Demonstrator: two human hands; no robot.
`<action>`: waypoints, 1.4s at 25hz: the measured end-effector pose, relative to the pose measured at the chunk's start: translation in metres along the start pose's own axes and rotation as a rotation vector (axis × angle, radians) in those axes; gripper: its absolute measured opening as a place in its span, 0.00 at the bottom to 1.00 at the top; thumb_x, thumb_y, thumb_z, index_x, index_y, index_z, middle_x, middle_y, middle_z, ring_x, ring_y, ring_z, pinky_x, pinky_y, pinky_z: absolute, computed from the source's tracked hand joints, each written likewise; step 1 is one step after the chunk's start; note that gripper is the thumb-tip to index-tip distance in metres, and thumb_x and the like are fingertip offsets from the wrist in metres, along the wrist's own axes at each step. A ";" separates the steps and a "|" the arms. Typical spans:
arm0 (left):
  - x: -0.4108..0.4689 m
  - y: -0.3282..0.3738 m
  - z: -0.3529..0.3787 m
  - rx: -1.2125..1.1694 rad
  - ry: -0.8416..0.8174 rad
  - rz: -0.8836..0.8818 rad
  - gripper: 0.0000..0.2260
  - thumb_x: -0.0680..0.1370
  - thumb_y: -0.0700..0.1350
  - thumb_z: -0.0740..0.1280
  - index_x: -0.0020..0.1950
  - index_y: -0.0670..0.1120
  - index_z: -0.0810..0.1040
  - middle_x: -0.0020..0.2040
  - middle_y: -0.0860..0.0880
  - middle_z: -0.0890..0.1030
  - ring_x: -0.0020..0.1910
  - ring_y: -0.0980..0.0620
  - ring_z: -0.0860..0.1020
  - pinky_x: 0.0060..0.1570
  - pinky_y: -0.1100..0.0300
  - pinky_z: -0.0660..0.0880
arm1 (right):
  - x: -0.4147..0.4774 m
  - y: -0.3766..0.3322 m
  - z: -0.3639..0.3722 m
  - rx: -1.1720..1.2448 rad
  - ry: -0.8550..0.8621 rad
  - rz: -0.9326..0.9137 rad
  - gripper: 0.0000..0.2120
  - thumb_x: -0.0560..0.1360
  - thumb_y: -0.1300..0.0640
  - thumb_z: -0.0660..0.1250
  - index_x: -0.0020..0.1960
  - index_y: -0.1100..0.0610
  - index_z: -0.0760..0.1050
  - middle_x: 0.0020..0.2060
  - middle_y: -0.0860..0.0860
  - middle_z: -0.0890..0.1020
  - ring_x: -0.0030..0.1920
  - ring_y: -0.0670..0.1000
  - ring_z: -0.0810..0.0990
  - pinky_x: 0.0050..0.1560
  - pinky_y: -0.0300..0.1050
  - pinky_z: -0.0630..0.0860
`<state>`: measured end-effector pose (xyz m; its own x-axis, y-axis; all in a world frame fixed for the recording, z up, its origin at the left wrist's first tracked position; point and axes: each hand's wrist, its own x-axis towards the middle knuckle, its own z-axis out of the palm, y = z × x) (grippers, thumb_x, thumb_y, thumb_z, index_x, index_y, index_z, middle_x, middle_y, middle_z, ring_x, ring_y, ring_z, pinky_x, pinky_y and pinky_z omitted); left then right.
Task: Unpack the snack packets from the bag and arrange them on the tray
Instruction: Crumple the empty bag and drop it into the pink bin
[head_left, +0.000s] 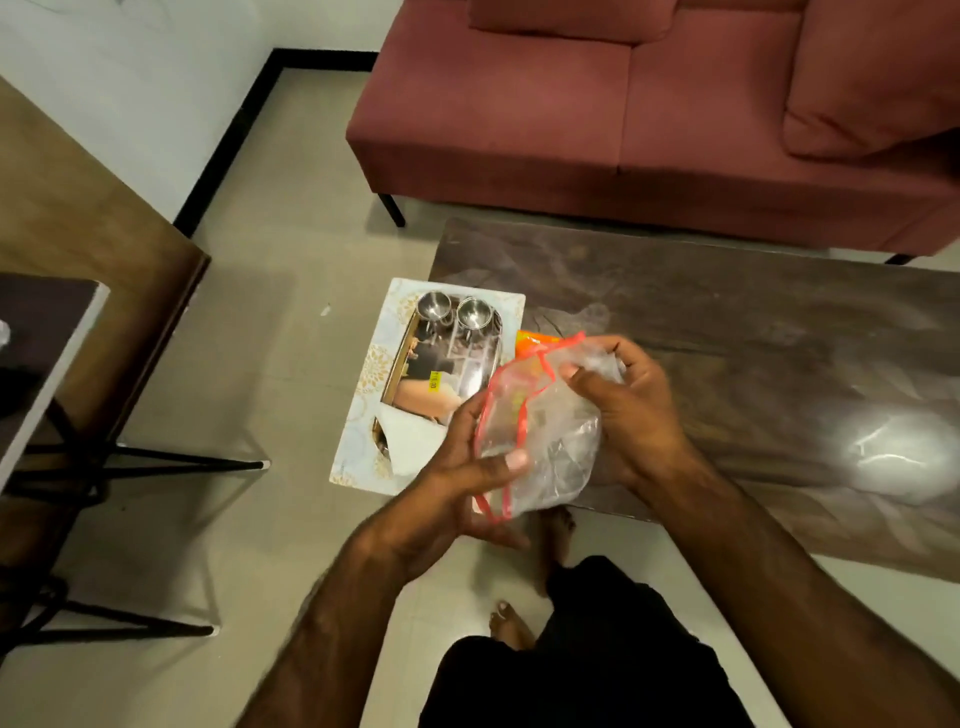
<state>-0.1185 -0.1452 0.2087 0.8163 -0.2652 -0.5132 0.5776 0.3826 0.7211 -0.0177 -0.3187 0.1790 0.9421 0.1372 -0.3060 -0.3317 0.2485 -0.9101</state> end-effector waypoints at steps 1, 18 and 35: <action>-0.009 -0.011 0.008 0.014 -0.066 -0.010 0.38 0.72 0.44 0.77 0.72 0.72 0.63 0.69 0.63 0.75 0.67 0.50 0.78 0.44 0.39 0.82 | -0.009 0.000 -0.002 -0.020 0.031 -0.029 0.08 0.74 0.70 0.71 0.51 0.61 0.77 0.44 0.56 0.85 0.43 0.54 0.84 0.44 0.51 0.82; 0.065 -0.103 0.224 0.122 0.188 0.049 0.17 0.74 0.38 0.65 0.60 0.54 0.77 0.51 0.45 0.84 0.45 0.44 0.82 0.40 0.44 0.79 | -0.122 -0.031 -0.215 -0.367 -0.070 -0.063 0.13 0.65 0.72 0.77 0.41 0.56 0.81 0.61 0.48 0.83 0.64 0.49 0.80 0.57 0.55 0.82; 0.216 -0.141 0.484 0.465 -0.096 -0.143 0.31 0.67 0.43 0.63 0.69 0.64 0.68 0.62 0.43 0.76 0.45 0.50 0.82 0.29 0.60 0.76 | -0.112 -0.119 -0.476 -0.308 0.106 -0.142 0.24 0.67 0.68 0.75 0.59 0.52 0.80 0.51 0.49 0.85 0.50 0.50 0.85 0.46 0.47 0.83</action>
<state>-0.0210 -0.6843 0.2216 0.7127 -0.3748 -0.5930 0.6073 -0.0934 0.7889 -0.0605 -0.8199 0.1887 0.9830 0.0175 -0.1827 -0.1817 -0.0451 -0.9823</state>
